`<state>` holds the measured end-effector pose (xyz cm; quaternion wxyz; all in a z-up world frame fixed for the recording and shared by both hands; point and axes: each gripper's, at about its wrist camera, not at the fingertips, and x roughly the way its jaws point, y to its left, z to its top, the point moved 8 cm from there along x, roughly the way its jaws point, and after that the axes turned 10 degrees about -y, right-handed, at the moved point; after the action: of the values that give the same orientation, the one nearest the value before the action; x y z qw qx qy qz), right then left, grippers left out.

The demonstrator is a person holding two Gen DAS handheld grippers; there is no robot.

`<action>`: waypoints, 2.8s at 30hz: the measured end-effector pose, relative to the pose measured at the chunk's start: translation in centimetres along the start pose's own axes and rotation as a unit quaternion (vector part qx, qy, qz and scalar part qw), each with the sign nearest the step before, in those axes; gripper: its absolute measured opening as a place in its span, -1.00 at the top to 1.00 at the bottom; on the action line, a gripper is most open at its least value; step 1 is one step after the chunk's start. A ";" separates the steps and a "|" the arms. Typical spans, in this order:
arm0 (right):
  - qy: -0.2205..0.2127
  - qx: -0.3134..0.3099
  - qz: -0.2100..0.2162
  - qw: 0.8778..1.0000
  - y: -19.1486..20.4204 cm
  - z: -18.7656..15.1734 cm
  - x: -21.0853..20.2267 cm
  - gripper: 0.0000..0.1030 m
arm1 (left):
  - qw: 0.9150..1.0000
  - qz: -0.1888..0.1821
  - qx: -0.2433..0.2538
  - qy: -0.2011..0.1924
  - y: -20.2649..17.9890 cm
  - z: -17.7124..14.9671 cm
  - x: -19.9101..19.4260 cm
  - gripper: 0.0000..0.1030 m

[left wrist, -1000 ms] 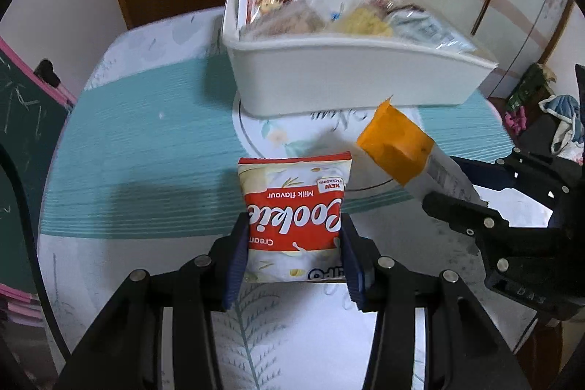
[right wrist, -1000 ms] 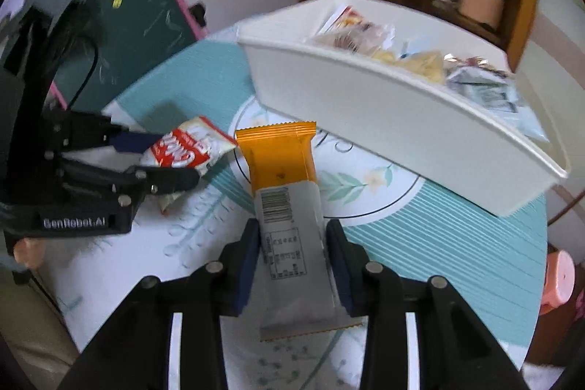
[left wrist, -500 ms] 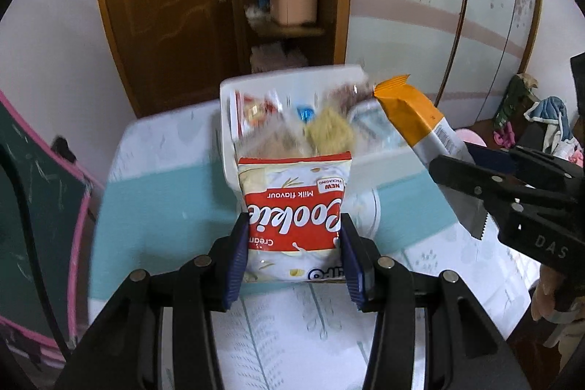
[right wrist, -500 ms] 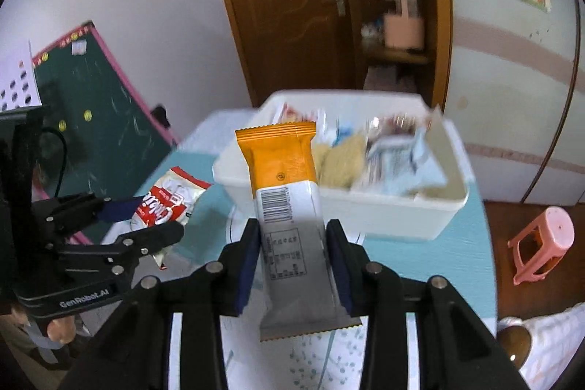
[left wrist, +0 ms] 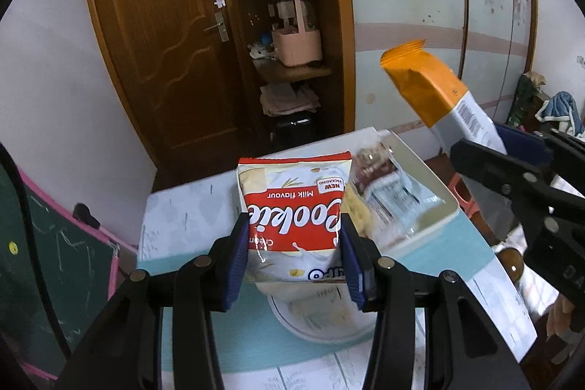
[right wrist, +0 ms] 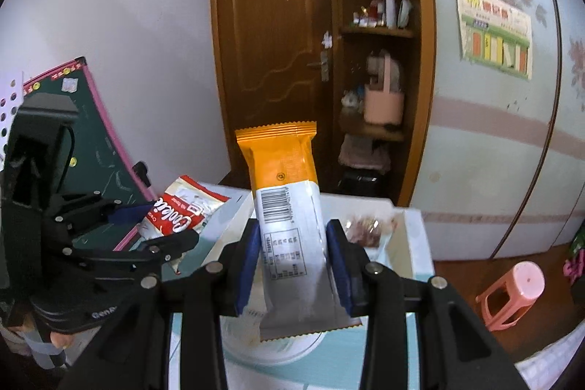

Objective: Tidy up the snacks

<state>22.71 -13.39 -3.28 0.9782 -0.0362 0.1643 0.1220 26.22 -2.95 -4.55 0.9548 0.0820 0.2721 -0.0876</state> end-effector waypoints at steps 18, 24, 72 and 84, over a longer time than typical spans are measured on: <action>0.069 0.052 -0.067 0.994 -6.6 1.3 13.3 0.03 | 0.998 0.040 -0.011 0.039 0.6 5.6 13.6 -0.72; 0.101 0.064 -0.074 0.990 -7.2 -1.8 14.5 -0.36 | 0.995 0.022 -0.043 0.091 0.9 2.2 16.4 -0.94; 0.084 0.102 -0.063 0.989 2.2 -7.4 -10.5 -0.50 | 0.996 0.032 -0.064 0.044 0.3 -9.9 -13.5 -0.96; 0.105 0.122 -0.060 0.985 3.9 -10.8 -13.6 -0.50 | 0.993 0.026 -0.089 0.071 0.0 -13.5 -15.9 -0.96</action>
<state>5.87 -13.89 -9.10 0.9580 0.0607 0.2777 0.0378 6.05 1.78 -7.39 0.9386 0.0097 0.3433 -0.0317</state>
